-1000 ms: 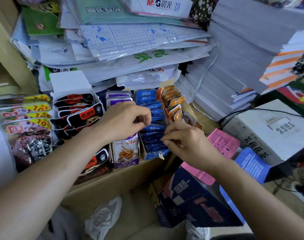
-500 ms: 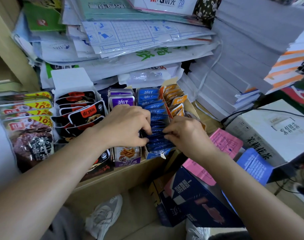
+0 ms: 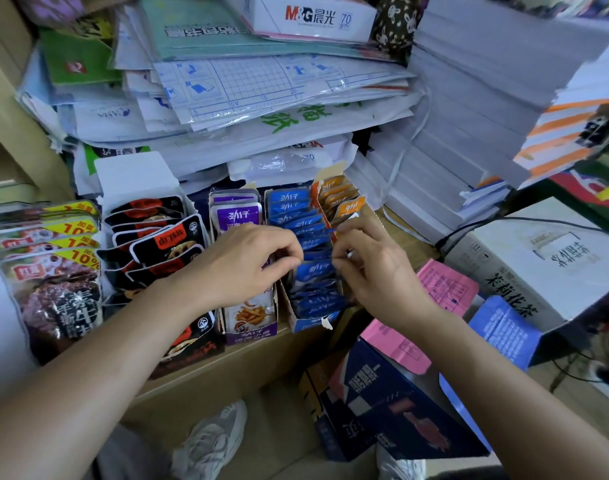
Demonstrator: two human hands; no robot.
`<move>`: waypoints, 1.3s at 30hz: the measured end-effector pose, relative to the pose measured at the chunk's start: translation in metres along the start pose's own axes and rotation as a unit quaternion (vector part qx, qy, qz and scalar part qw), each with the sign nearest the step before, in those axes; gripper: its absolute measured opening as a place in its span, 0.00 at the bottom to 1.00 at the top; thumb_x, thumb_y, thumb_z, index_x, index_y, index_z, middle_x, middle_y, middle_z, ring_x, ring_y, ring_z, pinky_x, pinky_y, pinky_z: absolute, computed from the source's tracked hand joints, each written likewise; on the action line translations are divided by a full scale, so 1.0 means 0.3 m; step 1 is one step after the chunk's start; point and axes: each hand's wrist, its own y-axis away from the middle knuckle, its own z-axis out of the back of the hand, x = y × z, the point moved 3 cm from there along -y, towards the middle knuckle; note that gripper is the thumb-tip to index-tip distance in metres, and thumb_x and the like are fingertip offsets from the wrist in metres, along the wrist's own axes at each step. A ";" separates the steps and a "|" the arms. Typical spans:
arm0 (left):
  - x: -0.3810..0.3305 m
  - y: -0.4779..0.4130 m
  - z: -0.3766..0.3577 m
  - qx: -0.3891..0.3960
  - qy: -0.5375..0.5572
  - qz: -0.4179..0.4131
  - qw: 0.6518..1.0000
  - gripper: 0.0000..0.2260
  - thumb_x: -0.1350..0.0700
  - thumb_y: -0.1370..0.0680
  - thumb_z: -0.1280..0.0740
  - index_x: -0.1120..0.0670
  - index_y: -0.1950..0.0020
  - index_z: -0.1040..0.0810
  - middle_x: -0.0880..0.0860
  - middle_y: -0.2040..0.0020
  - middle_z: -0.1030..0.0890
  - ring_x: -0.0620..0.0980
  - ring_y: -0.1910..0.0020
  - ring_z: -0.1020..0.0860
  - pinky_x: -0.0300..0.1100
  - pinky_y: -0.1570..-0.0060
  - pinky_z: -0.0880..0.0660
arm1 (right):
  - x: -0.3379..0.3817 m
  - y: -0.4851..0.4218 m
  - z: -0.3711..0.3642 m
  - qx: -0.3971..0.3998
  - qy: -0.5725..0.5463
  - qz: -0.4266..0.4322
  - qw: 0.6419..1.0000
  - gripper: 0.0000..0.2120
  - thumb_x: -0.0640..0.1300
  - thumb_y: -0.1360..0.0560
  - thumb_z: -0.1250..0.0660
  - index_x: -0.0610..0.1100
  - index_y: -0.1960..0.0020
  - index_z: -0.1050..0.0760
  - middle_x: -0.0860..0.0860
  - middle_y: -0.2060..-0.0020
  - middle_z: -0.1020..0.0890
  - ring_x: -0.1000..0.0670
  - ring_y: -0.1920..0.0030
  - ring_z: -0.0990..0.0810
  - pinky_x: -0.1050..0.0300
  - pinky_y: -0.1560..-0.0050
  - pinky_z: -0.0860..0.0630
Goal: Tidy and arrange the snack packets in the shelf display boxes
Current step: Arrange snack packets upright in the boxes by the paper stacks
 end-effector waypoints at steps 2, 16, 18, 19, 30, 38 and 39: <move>0.004 0.000 0.004 -0.001 0.037 0.023 0.999 0.03 0.53 0.22 0.29 0.47 0.51 0.15 0.38 0.57 0.16 0.36 0.56 0.18 0.42 0.51 0.19 | -0.005 0.007 0.001 0.007 -0.014 -0.025 1.000 0.07 0.42 0.24 0.29 0.49 0.49 0.26 0.55 0.49 0.23 0.57 0.55 0.21 0.63 0.57 0.24; 0.064 -0.049 -0.007 -0.069 -0.182 0.044 0.980 0.09 0.41 0.28 0.24 0.43 0.52 0.13 0.43 0.57 0.16 0.49 0.52 0.23 0.48 0.52 0.27 | 0.012 0.044 -0.006 0.166 0.034 0.035 0.985 0.28 0.64 0.26 0.36 0.46 0.34 0.21 0.51 0.37 0.24 0.53 0.36 0.25 0.55 0.39 0.21; 0.061 -0.052 -0.017 -0.078 -0.202 0.038 0.976 0.08 0.41 0.28 0.24 0.41 0.52 0.13 0.42 0.58 0.15 0.50 0.53 0.23 0.49 0.51 0.28 | 0.018 0.043 -0.006 0.168 0.037 0.027 0.985 0.28 0.63 0.26 0.37 0.45 0.35 0.20 0.48 0.35 0.22 0.51 0.34 0.25 0.54 0.36 0.23; 0.064 -0.052 -0.024 -0.080 -0.207 0.036 0.975 0.08 0.41 0.28 0.24 0.40 0.51 0.13 0.43 0.58 0.15 0.50 0.54 0.23 0.49 0.51 0.29 | 0.021 0.043 -0.006 0.166 0.038 0.026 0.985 0.28 0.63 0.26 0.36 0.45 0.36 0.20 0.48 0.36 0.21 0.50 0.35 0.24 0.54 0.36 0.24; 0.055 -0.037 -0.024 -0.123 -0.190 0.026 0.974 0.12 0.35 0.29 0.26 0.38 0.50 0.14 0.46 0.61 0.17 0.49 0.59 0.20 0.43 0.61 0.32 | 0.029 0.040 -0.008 0.165 0.040 0.022 0.985 0.26 0.61 0.25 0.37 0.44 0.36 0.20 0.49 0.40 0.18 0.52 0.37 0.22 0.54 0.36 0.24; 0.026 -0.040 -0.043 -0.152 -0.204 0.013 0.967 0.02 0.49 0.26 0.25 0.43 0.59 0.13 0.43 0.68 0.17 0.45 0.66 0.19 0.40 0.64 0.33 | 0.031 0.033 -0.018 0.168 0.042 0.020 0.985 0.24 0.60 0.23 0.37 0.45 0.39 0.19 0.50 0.43 0.17 0.52 0.42 0.21 0.53 0.38 0.23; 0.030 -0.039 -0.042 -0.161 -0.191 0.015 0.968 0.02 0.50 0.26 0.25 0.43 0.58 0.12 0.42 0.68 0.17 0.45 0.65 0.19 0.39 0.65 0.34 | 0.032 0.031 -0.019 0.170 0.042 0.020 0.984 0.24 0.60 0.23 0.38 0.45 0.39 0.19 0.50 0.43 0.17 0.52 0.42 0.21 0.54 0.38 0.24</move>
